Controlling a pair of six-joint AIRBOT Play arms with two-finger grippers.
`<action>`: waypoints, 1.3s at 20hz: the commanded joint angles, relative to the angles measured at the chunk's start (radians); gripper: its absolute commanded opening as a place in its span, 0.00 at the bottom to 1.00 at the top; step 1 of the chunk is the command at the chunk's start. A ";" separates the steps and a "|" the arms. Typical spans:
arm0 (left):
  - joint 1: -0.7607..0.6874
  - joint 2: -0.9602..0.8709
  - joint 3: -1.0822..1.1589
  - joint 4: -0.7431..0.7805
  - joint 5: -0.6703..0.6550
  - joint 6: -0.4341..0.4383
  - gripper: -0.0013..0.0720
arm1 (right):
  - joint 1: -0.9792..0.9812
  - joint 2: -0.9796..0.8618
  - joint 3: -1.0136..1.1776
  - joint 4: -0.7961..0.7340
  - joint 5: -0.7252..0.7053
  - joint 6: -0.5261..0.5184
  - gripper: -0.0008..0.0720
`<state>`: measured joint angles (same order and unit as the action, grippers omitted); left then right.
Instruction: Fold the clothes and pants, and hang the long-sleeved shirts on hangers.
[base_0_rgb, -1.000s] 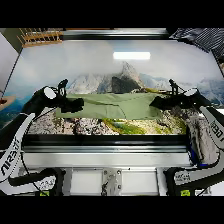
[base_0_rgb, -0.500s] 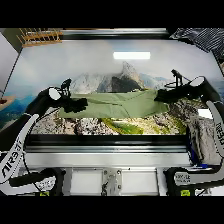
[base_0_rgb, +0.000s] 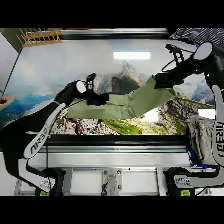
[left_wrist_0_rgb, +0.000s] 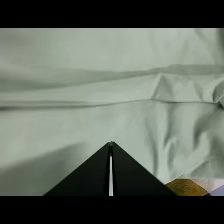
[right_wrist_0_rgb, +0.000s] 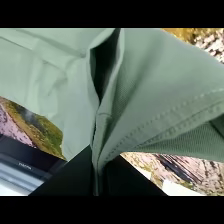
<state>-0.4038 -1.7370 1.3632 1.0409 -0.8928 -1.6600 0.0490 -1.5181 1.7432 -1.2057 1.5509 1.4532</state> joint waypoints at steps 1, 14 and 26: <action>-0.097 -0.151 0.172 -0.022 -0.034 -0.005 0.03 | 0.090 0.001 0.132 -0.045 0.052 0.061 0.03; -0.062 -0.244 0.370 -0.012 -0.156 -0.042 0.03 | 0.196 0.001 0.169 -0.040 0.028 0.116 0.03; 0.527 0.165 0.370 -0.013 -0.354 0.041 0.03 | 0.567 -0.222 0.169 0.186 -0.429 0.195 0.03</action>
<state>-0.0128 -1.6581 1.7329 1.0298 -1.1820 -1.6398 0.5083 -1.6512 1.9110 -1.1030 1.3010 1.6432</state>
